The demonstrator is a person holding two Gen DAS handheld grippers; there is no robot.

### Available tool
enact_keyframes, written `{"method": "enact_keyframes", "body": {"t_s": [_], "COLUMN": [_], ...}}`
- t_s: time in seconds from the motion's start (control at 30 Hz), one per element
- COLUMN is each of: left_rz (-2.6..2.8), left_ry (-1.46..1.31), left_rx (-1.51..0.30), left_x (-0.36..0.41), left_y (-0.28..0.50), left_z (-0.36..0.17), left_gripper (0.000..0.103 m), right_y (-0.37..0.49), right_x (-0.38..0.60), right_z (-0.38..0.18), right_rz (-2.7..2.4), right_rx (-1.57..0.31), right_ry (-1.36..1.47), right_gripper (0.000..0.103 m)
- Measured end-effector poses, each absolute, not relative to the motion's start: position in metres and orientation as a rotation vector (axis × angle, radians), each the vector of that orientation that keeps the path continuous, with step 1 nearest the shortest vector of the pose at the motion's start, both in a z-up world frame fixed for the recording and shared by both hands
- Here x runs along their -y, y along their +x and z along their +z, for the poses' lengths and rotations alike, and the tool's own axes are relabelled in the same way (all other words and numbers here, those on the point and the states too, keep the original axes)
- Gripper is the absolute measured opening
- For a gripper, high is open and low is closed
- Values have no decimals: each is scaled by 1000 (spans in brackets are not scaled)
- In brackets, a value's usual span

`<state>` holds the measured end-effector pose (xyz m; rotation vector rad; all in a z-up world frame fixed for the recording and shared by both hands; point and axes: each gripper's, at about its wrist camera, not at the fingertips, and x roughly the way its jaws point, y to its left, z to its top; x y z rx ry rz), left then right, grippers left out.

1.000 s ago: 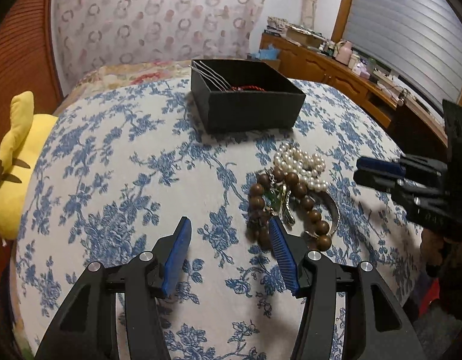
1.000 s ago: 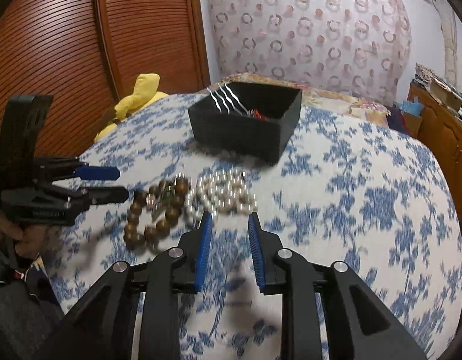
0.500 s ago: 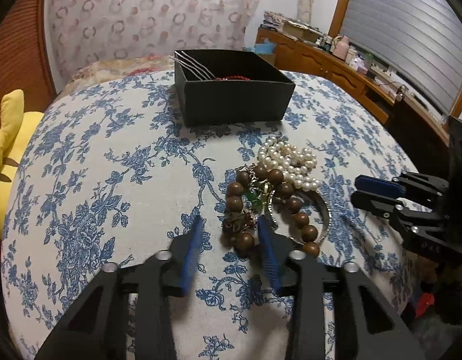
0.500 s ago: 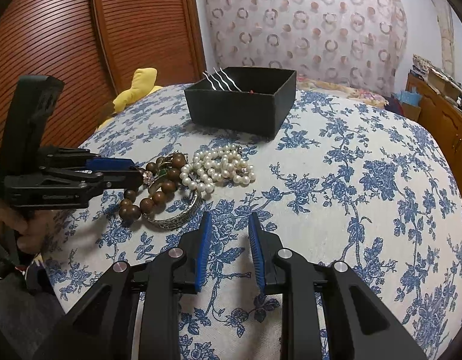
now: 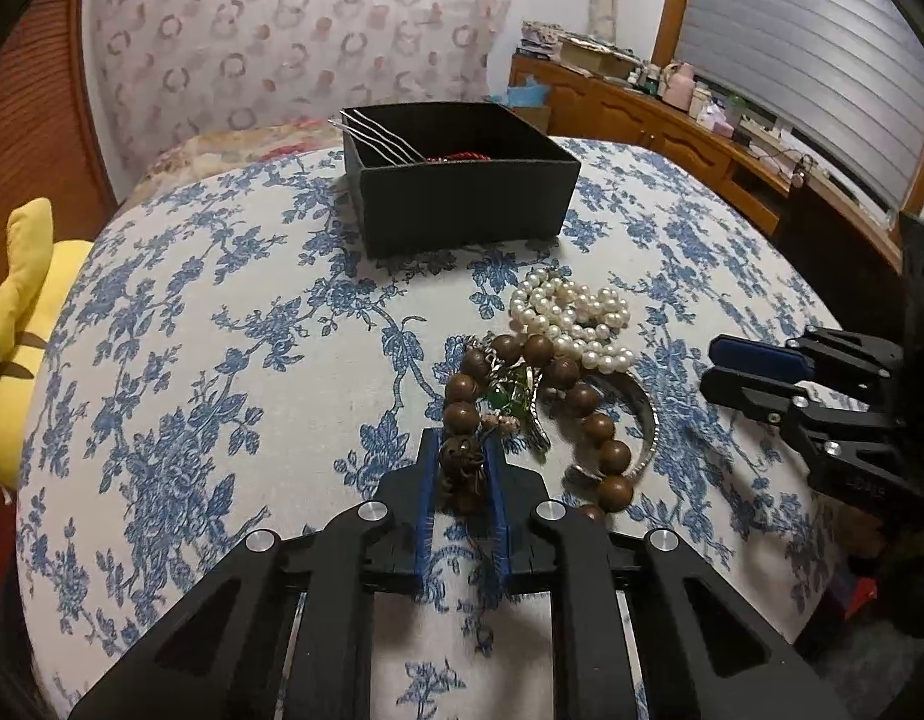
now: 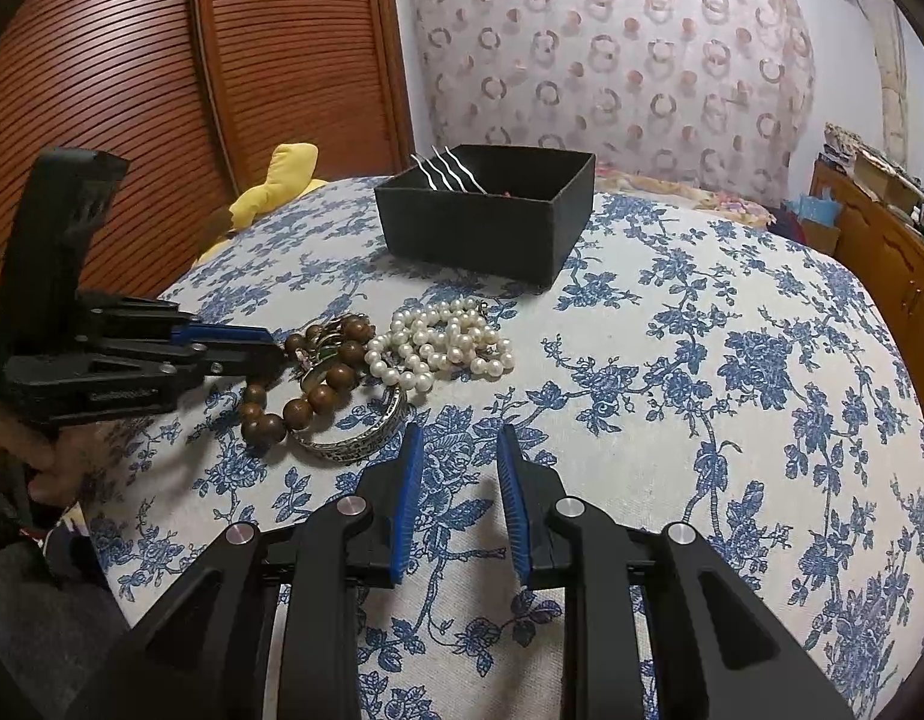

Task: Organize jewelry
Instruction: 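Return the left tool to the pile and grip the wooden bead bracelet, then lift the wooden bead bracelet with the left tool while the right tool grips the pearl strand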

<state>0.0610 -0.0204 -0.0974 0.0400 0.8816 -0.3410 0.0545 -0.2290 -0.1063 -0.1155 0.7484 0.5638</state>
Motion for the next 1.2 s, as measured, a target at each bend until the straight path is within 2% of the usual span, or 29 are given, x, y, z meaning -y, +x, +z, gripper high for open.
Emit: {"method": "enact_keyframes", "body": {"t_s": [0.67, 1.2], "left_rz": [-423, -364], "left_ry": [-80, -114], "left_rx": [-676, -601], "left_x": [17, -16], "left_y": [57, 58], "left_z": [-22, 4], "left_gripper": [13, 13], "right_y": [56, 79], "right_x": [224, 180], "right_z": [-107, -98], "right_rz": [566, 662], "right_rx": [-763, -778], "right_ry": [-138, -227], "right_gripper": [27, 27]}}
